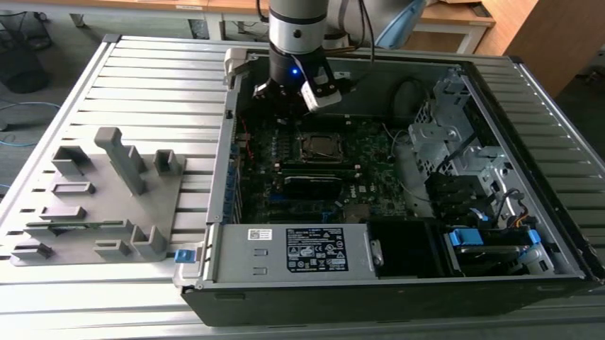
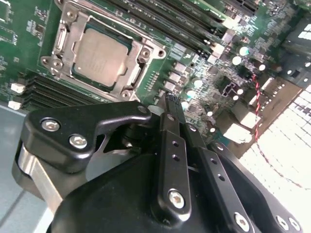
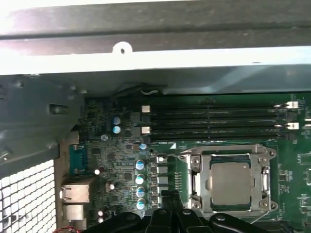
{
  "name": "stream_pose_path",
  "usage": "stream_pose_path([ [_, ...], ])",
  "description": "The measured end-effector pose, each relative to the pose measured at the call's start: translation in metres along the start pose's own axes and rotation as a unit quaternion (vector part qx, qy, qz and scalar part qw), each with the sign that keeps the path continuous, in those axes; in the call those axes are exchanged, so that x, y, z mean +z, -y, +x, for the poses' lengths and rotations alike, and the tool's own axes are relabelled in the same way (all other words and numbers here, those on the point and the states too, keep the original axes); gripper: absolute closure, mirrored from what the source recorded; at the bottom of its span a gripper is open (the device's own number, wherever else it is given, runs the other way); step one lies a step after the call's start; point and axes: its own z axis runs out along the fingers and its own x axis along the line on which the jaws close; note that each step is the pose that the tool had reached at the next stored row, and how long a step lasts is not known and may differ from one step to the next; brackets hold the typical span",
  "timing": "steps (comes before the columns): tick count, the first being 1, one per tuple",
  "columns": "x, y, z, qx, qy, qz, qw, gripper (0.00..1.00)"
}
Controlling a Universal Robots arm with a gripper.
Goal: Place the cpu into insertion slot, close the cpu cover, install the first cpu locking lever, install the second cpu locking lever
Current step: 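Install the first cpu locking lever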
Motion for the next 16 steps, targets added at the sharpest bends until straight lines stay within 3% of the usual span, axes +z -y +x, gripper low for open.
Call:
stream_pose_path([
  [5, 0.0002, 0.0003, 0.0047, 0.000, 0.0003, 0.0000, 1.0000, 0.89],
  [6, 0.0002, 0.0004, 0.0061, 0.000, 0.0013, -0.0017, 1.0000, 0.89],
  [10, 0.0003, 0.0006, 0.0114, 0.000, 0.0061, -0.0126, 0.9999, 0.89],
  [16, 0.0002, 0.0010, 0.0179, 0.000, 0.0128, -0.0354, 0.9993, 0.89],
])
